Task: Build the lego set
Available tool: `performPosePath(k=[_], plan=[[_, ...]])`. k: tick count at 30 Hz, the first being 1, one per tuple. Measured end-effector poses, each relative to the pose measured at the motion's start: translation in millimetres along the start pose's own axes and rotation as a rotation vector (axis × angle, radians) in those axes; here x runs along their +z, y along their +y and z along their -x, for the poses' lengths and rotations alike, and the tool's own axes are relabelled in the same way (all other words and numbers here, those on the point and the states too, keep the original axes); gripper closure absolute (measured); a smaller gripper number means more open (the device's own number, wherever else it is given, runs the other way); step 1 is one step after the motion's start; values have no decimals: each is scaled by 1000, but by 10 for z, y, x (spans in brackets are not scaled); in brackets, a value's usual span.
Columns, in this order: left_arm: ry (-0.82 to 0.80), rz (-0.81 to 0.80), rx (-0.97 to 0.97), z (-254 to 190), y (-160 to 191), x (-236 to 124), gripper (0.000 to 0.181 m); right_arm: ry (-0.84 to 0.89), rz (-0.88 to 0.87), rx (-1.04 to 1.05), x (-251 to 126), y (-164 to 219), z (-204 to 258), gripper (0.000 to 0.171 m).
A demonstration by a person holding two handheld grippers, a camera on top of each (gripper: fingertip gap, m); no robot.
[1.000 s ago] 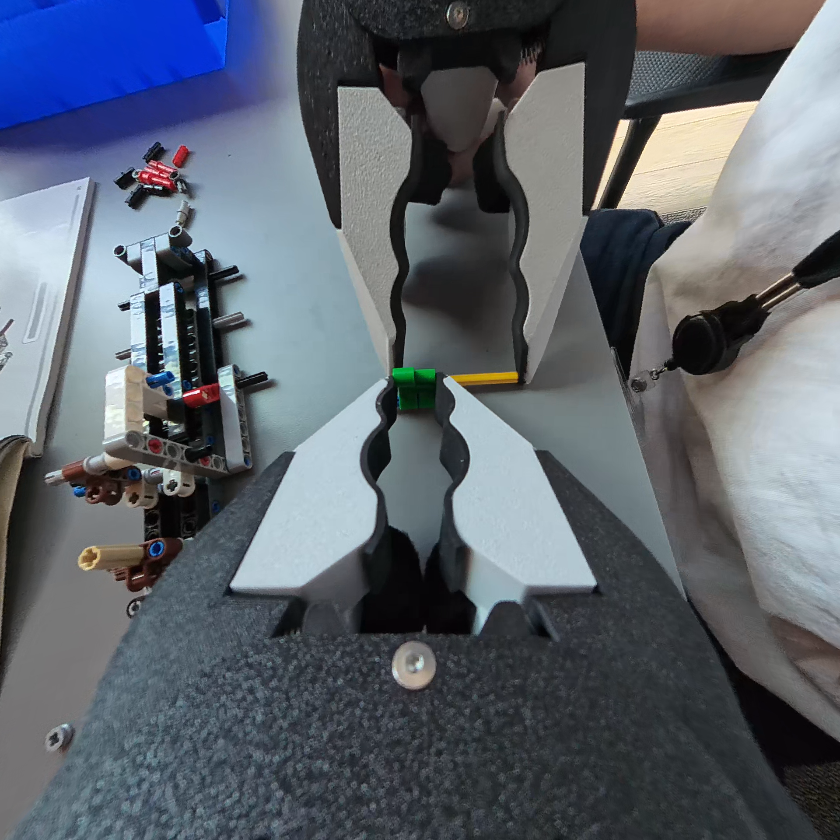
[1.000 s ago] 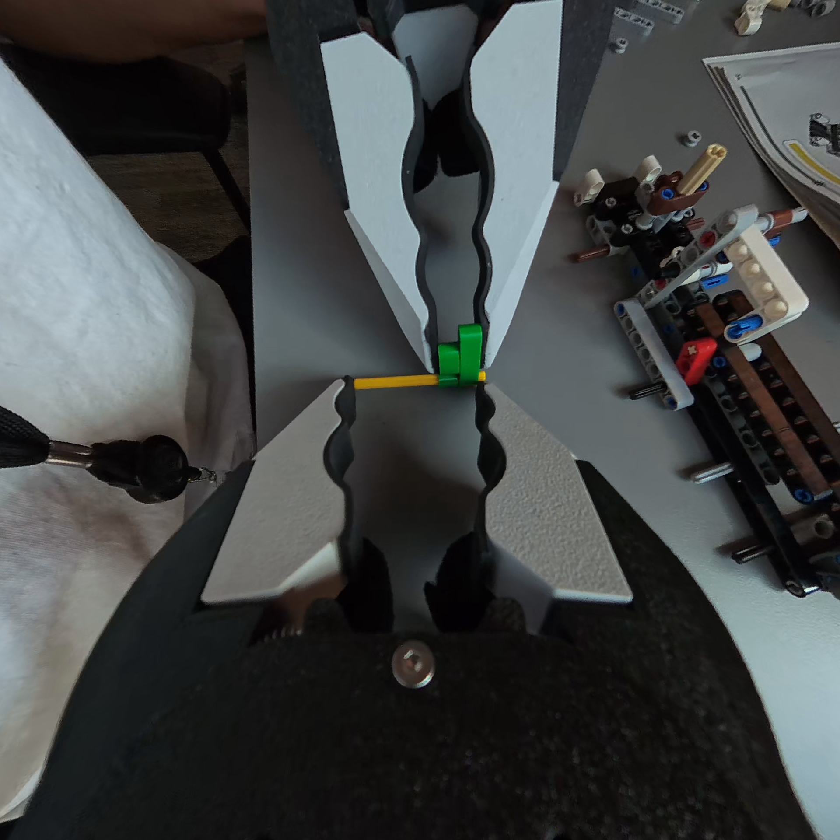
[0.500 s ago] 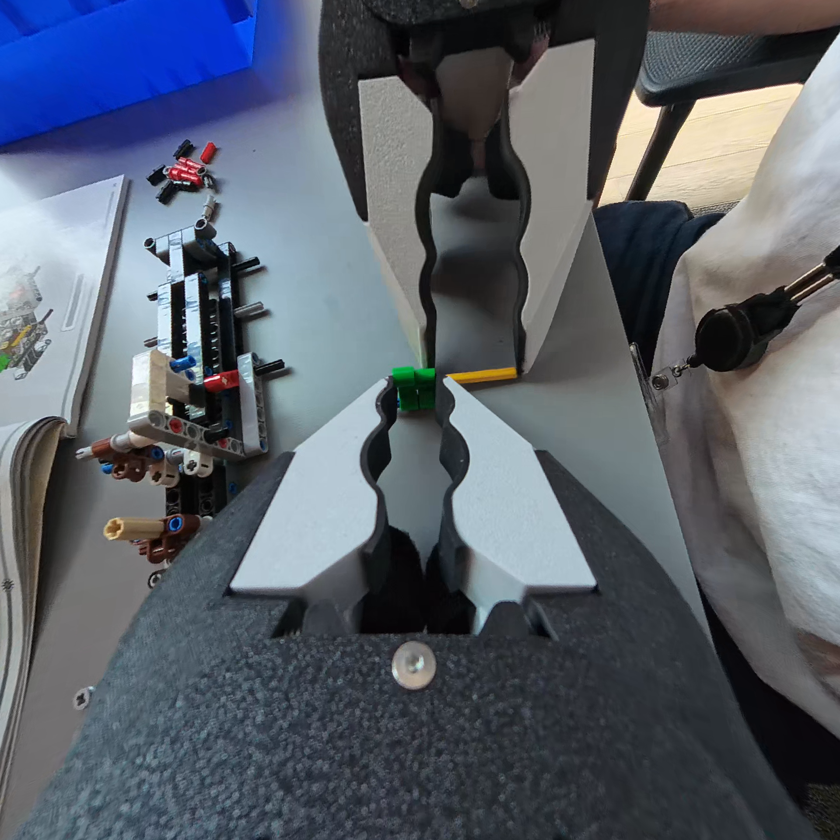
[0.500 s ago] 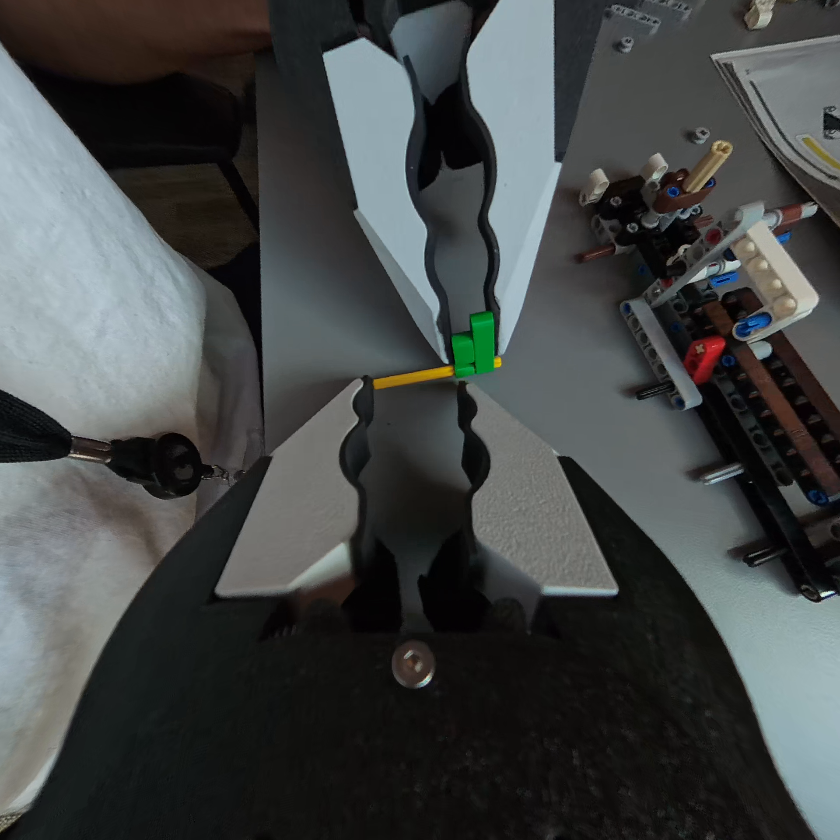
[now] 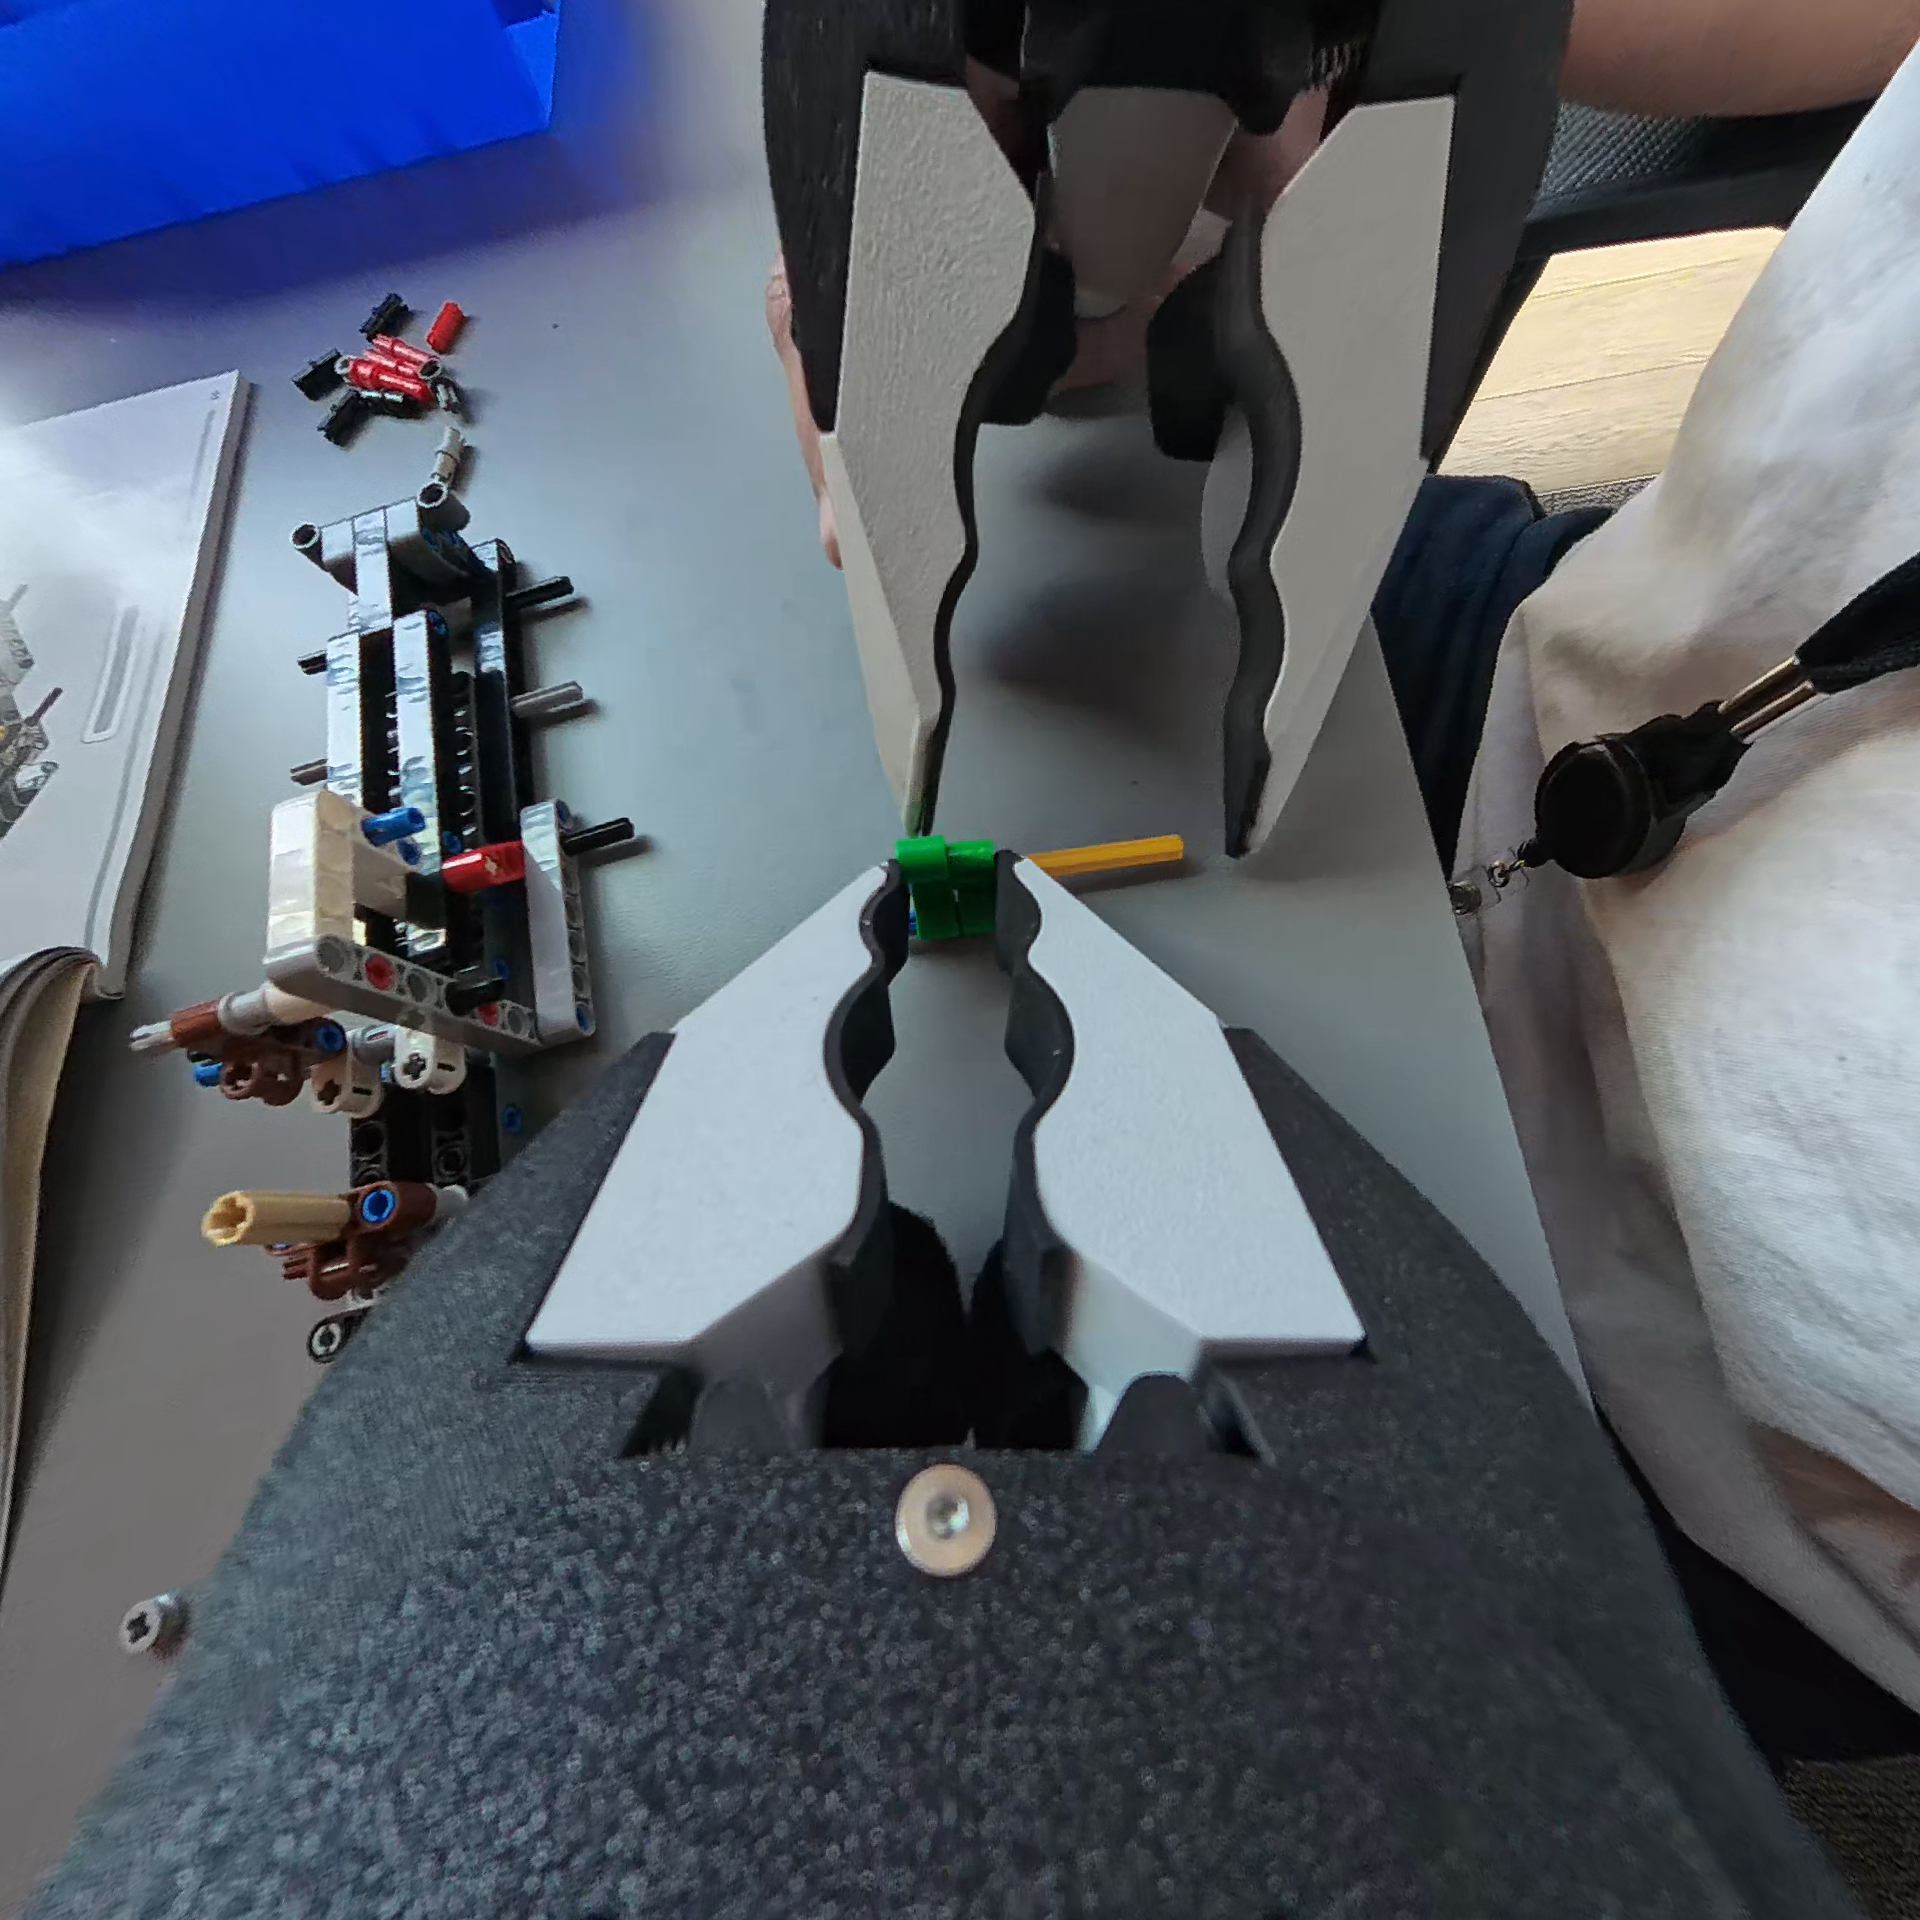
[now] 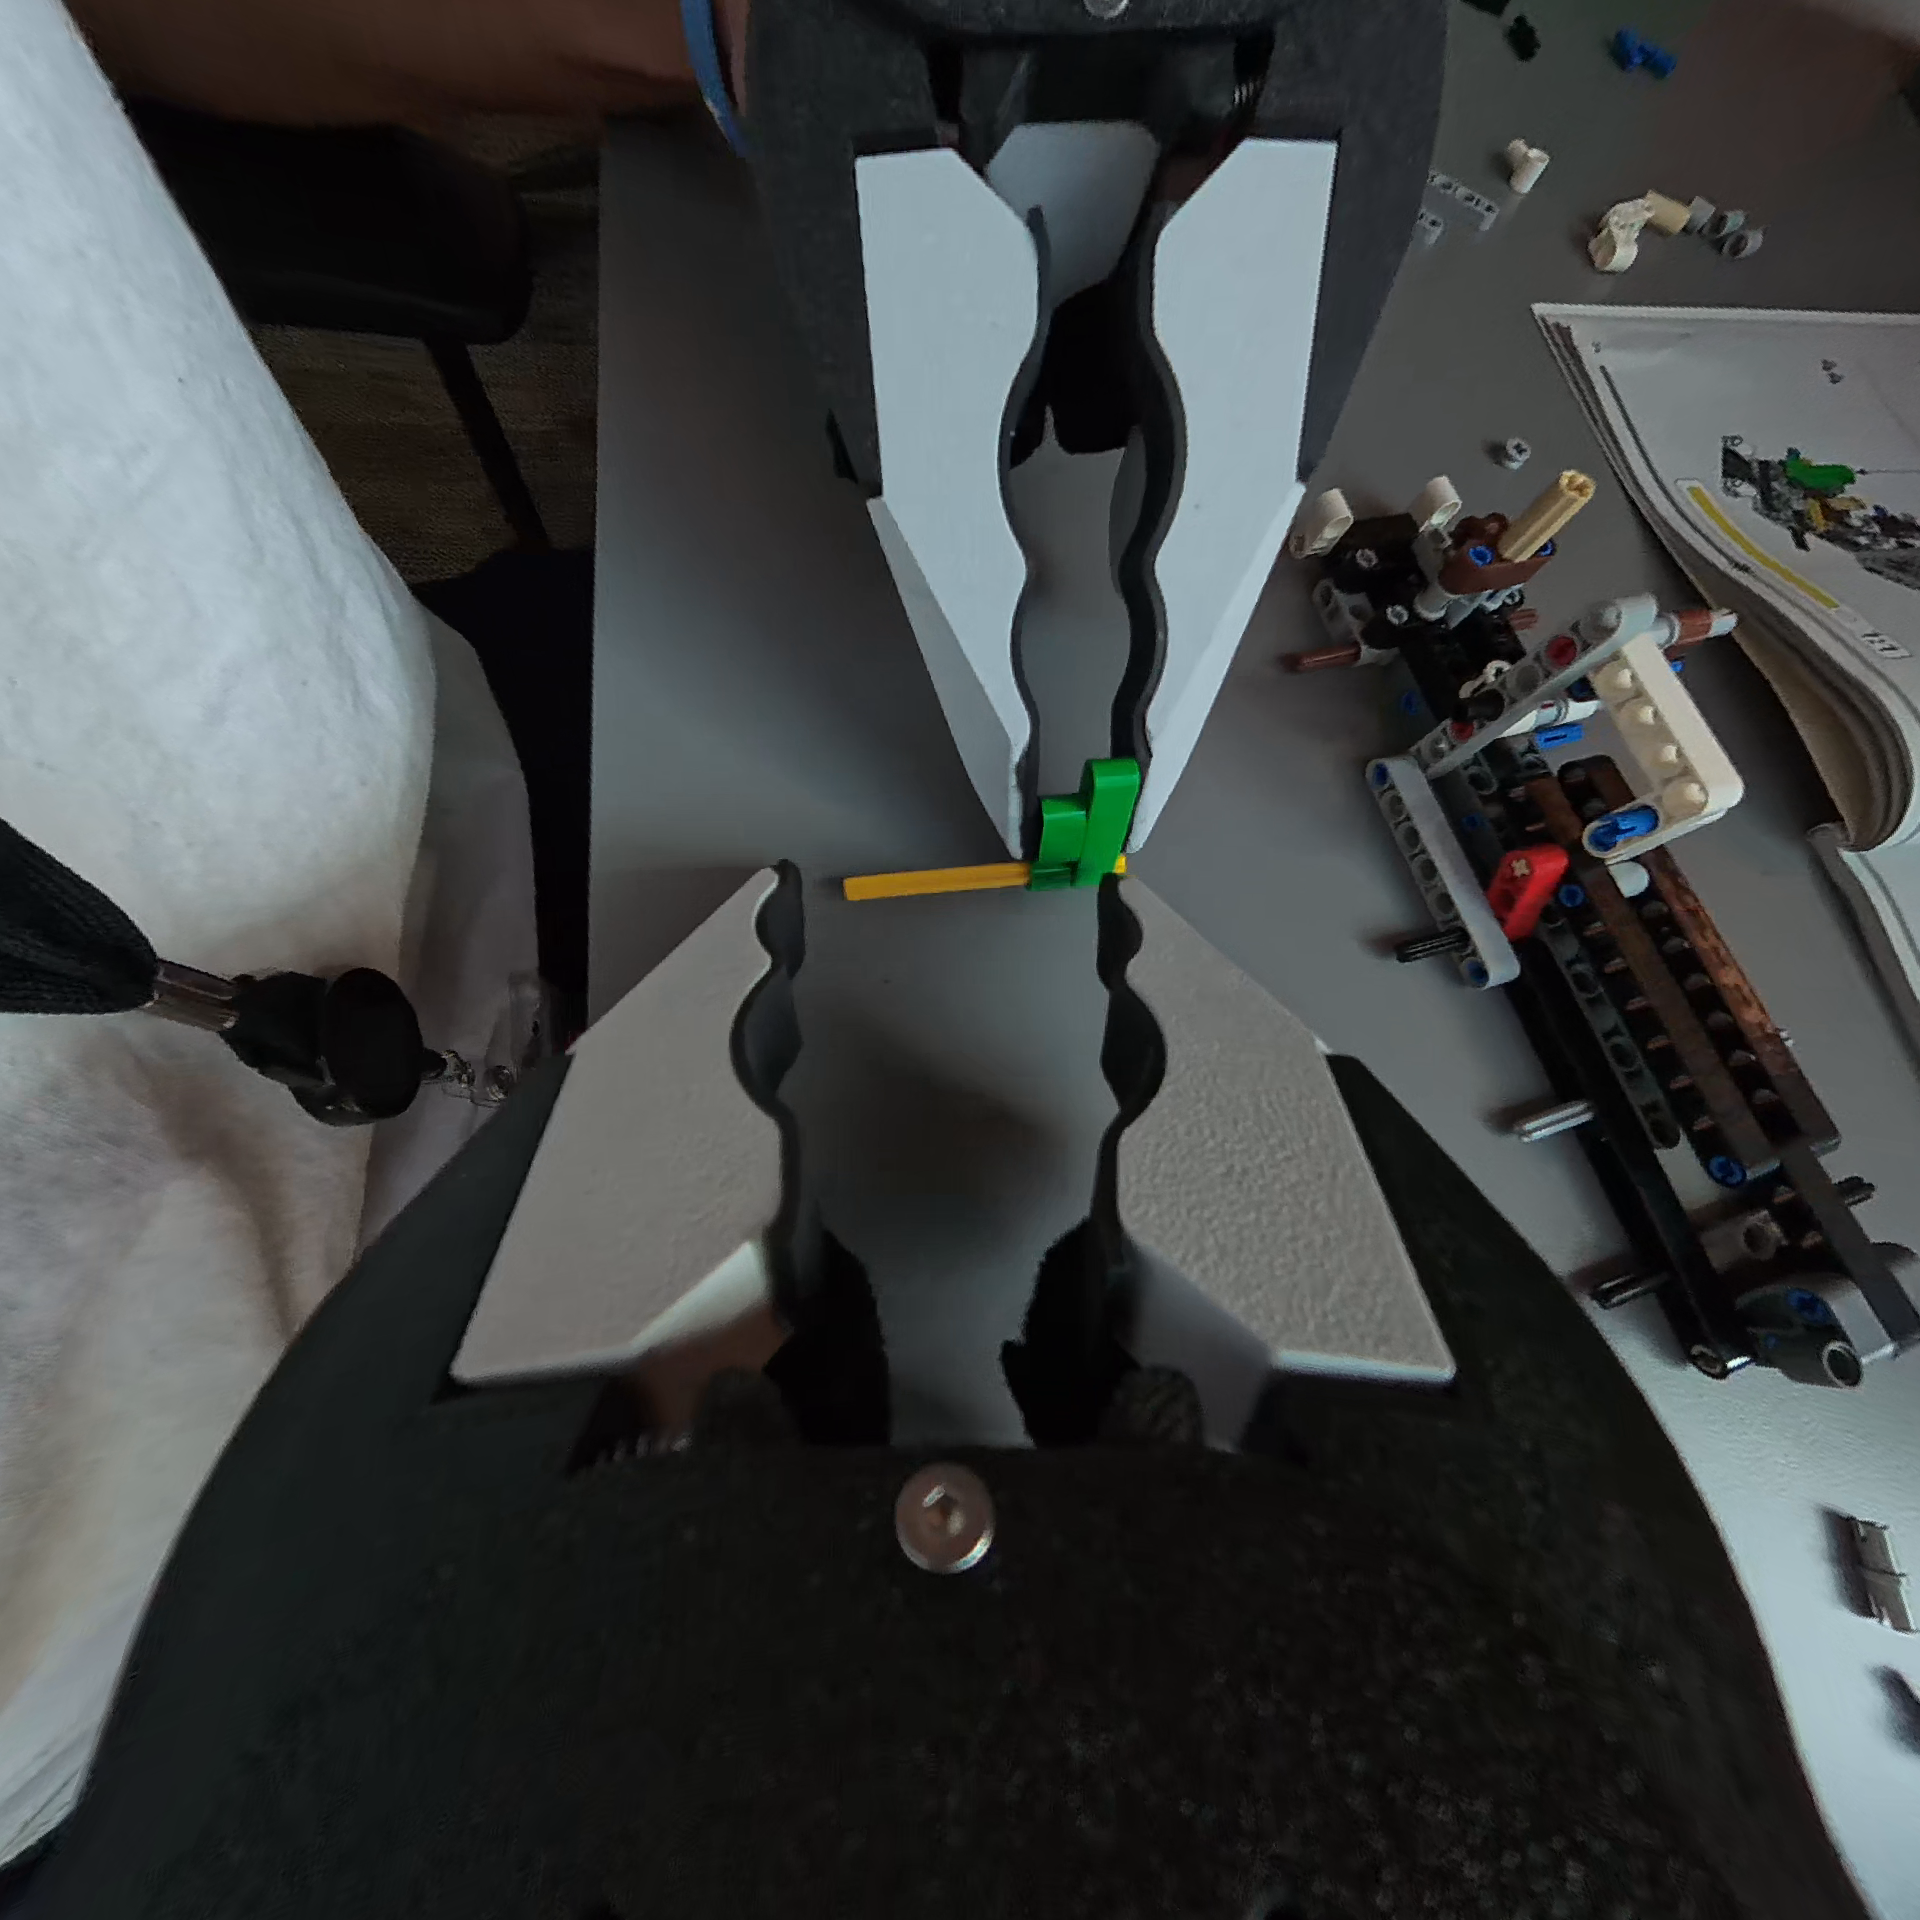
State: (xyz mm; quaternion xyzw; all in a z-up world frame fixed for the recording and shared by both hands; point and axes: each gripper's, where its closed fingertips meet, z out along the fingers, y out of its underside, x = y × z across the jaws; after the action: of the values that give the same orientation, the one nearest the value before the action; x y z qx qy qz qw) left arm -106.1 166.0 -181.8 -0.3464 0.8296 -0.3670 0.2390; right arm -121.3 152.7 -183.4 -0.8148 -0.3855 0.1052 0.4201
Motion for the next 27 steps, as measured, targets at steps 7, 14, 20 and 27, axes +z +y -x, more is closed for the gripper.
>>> performPosePath(k=[7,14,20,27], plan=[[29,0,-24,-13,-3,4,166,-24,38,65,61,40,-59,116],[40,10,-27,-30,-1,24,166,-73,47,83,75,43,-20,119],[42,13,-24,-35,4,27,166,-82,47,73,76,42,-16,120],[39,14,-21,-34,5,29,166,-83,47,77,76,43,-20,122]])
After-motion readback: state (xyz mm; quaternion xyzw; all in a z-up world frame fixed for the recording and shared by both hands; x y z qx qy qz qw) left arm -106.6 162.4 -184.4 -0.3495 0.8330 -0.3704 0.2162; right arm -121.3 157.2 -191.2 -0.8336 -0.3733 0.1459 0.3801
